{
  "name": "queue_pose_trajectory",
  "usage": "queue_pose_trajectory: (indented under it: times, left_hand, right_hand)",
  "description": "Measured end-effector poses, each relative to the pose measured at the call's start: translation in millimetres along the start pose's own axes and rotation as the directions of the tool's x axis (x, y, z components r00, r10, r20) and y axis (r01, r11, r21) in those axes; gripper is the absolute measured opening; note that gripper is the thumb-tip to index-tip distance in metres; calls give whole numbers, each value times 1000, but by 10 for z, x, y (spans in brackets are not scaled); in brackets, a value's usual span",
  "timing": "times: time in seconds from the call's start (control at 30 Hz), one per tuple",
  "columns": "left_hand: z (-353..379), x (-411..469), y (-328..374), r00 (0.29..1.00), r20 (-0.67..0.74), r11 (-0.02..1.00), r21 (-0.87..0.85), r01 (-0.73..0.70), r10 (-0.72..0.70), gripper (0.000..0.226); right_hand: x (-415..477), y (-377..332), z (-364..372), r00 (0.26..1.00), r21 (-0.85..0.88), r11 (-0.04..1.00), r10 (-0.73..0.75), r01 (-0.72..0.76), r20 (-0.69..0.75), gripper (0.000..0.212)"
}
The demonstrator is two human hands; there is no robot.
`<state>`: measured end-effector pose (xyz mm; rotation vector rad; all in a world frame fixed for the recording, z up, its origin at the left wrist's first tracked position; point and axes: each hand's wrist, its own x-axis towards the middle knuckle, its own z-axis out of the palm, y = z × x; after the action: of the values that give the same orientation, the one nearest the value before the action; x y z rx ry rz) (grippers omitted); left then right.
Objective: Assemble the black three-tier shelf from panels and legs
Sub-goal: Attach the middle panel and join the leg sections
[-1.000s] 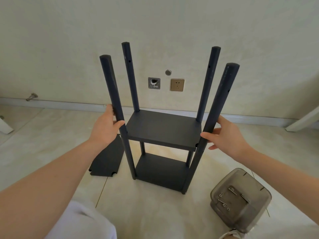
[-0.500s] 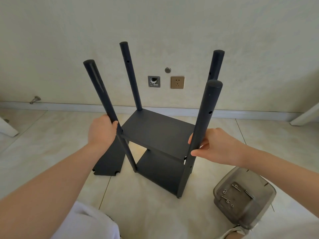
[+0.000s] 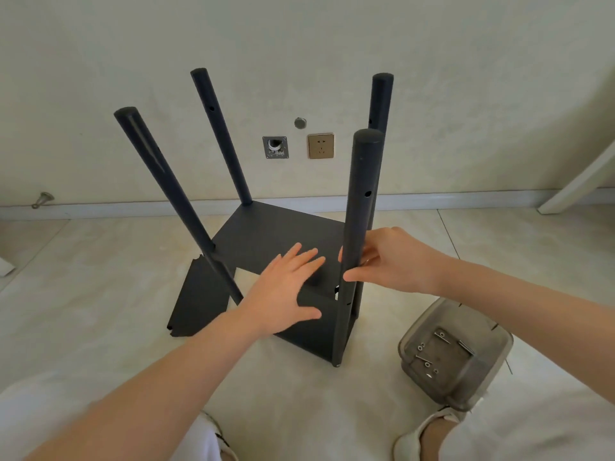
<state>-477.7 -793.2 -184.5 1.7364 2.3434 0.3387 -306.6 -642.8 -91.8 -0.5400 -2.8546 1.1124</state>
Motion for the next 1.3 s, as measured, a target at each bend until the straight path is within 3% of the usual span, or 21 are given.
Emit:
queue_pose_trajectory:
  times: [0.07, 0.27, 0.6, 0.8, 0.93, 1.03, 1.17, 1.3]
  left_hand:
    - [228, 24, 31, 1000, 19, 1000, 21, 15, -16, 100]
    - [563, 27, 42, 961, -277, 1000, -24, 14, -20, 95]
    - [655, 120, 112, 871, -488, 997, -64, 31, -59, 76]
    - [698, 186, 96, 849, -524, 998, -51, 49, -68, 75]
    - [720, 177, 95, 847, -528, 998, -42, 44, -60, 75]
    - [718, 162, 103, 861, -505, 998, -36, 56, -67, 76]
    - [704, 136, 118, 873, -484, 998, -18, 52, -55, 77]
    - [673, 128, 129, 893, -446, 998, -4, 68, -63, 77]
  right_hand:
    - [-10, 3, -16, 1000, 16, 1000, -15, 15, -2, 19]
    - [81, 5, -13, 999, 17, 999, -34, 34, 2, 20]
    - [216, 37, -39, 999, -11, 999, -35, 35, -17, 22]
    - [252, 207, 13, 996, 175, 985, 14, 2, -85, 21]
    - [225, 469, 31, 993, 291, 950, 110, -114, 30, 12]
    - [193, 890, 6, 924, 242, 897, 328, -370, 197, 17]
    - [84, 1491, 250, 724, 54, 735, 647, -676, 240, 23]
    - [-36, 1757, 845, 631, -177, 672, 738, -719, 238, 39]
